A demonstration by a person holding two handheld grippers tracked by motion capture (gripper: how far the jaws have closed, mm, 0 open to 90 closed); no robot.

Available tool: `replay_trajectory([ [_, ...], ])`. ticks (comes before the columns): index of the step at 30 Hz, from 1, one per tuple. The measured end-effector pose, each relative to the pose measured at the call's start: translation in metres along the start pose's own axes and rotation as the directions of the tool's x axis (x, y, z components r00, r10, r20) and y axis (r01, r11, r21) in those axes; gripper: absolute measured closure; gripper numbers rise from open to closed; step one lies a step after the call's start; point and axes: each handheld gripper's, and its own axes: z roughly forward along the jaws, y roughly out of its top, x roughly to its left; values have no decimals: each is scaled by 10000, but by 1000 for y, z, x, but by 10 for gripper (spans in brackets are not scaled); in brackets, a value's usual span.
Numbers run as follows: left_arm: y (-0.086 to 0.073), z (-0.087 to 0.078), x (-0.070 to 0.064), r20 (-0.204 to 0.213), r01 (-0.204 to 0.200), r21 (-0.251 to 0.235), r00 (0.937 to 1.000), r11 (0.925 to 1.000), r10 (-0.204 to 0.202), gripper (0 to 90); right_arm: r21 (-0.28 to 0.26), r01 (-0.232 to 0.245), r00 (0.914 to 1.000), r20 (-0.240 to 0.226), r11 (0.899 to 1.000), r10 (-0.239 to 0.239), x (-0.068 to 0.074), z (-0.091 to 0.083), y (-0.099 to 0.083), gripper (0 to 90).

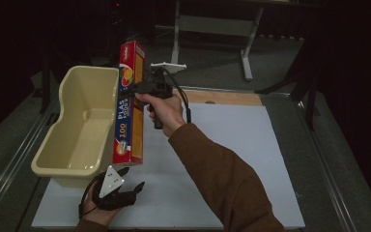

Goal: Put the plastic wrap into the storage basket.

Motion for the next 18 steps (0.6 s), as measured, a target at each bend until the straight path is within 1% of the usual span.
replay_trajectory([
  [1,0,0,0,9,-10,11,10000,10000,10,291,-63,-77,10000,-14,10000,77,1,3,1,409],
  [4,0,0,0,4,-37,10,10000,10000,37,291,-135,-81,9999,89,9999,82,3,11,3,409],
  [8,0,-1,0,-24,37,-74,10000,10000,-37,291,-179,-214,9997,120,9996,216,7,23,6,410],
  [11,0,-1,0,-52,127,-138,9999,9998,-128,291,-320,-152,9996,243,9994,160,12,31,8,409],
  [12,0,-1,1,-39,141,-162,9999,9998,-142,291,-364,-202,9995,240,9991,211,13,33,8,409],
  [14,0,-2,1,-57,70,-136,10000,9999,-71,291,-433,-315,9993,165,9986,322,14,38,10,409],
  [18,0,-2,0,-69,-46,-146,10000,9999,45,291,-548,-318,9993,172,9980,328,20,51,14,409],
])
